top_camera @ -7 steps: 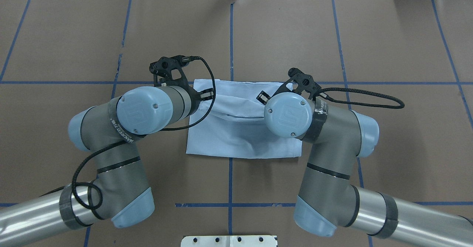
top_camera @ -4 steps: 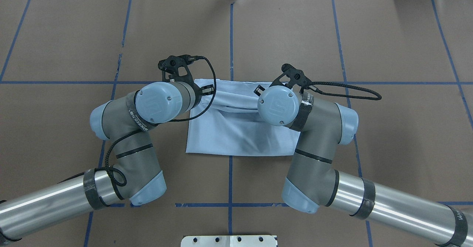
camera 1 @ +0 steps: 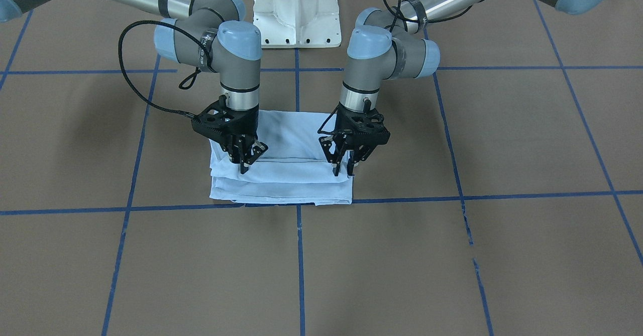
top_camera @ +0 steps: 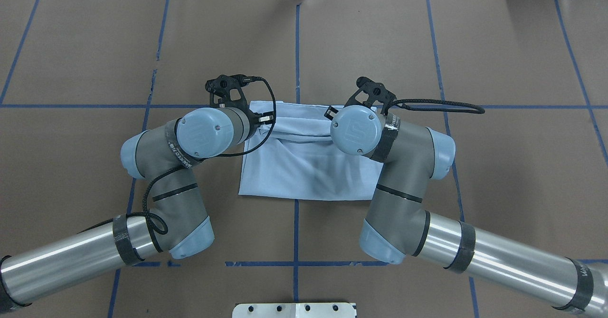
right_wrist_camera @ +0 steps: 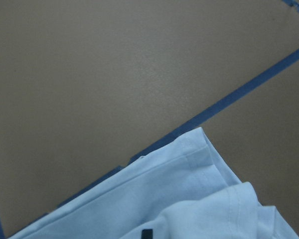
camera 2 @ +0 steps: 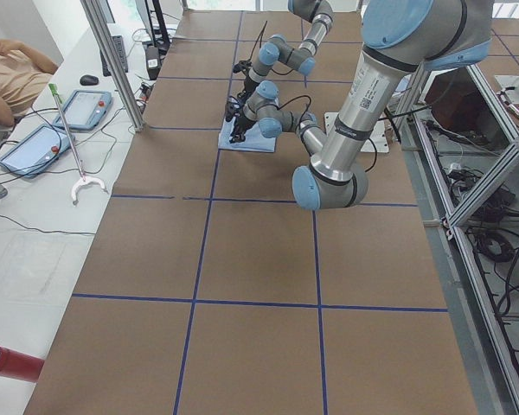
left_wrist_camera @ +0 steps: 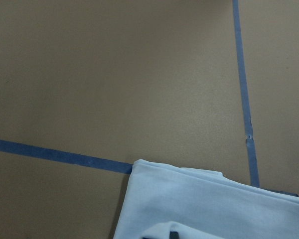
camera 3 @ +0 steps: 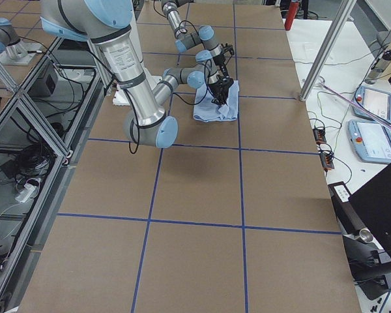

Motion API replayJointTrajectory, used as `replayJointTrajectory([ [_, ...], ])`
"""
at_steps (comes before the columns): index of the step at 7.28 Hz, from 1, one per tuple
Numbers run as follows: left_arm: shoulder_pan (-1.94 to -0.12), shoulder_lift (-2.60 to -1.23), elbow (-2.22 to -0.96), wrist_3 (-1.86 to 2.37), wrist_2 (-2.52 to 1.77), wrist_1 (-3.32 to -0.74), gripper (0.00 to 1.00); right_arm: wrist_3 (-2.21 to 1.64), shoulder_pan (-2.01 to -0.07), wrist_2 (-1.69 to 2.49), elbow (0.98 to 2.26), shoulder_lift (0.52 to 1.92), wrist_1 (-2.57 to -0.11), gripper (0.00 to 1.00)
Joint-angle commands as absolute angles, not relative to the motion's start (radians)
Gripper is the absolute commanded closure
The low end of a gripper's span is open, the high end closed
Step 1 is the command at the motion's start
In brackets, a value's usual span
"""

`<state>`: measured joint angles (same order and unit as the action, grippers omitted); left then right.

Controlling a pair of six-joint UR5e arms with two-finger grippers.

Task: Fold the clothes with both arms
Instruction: 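Lay the folded edge down near the far edge with both grippers, then release the shirt and raise the right gripper away while the left gripper holds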

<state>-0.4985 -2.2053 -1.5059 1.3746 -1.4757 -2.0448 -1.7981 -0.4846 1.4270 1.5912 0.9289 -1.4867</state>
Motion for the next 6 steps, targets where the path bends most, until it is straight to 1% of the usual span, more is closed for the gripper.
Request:
replayJointTrajectory([
  [1,-0.535,-2.186,-1.583,1.231,-1.587,-2.043,0.0,-1.729,-0.506,1.43,1.62,0.899,-1.489,0.0],
  [2,-0.537,-2.159,-1.612,1.223,-1.6,-2.045,0.0,-1.662,-0.5,1.422,1.631,0.899,-1.489,0.0],
  [3,-0.538,-2.158,-1.612,1.224,-1.601,-2.045,0.0,-1.629,-0.424,1.384,1.632,0.916,-1.489,0.0],
  [4,-0.538,-2.158,-1.612,1.224,-1.6,-2.045,0.0,-1.602,-0.369,1.282,1.609,0.913,-1.493,0.0],
  [6,-0.538,-2.155,-1.612,1.224,-1.6,-2.062,0.0,-1.496,-0.341,1.256,1.586,0.913,-1.494,0.0],
])
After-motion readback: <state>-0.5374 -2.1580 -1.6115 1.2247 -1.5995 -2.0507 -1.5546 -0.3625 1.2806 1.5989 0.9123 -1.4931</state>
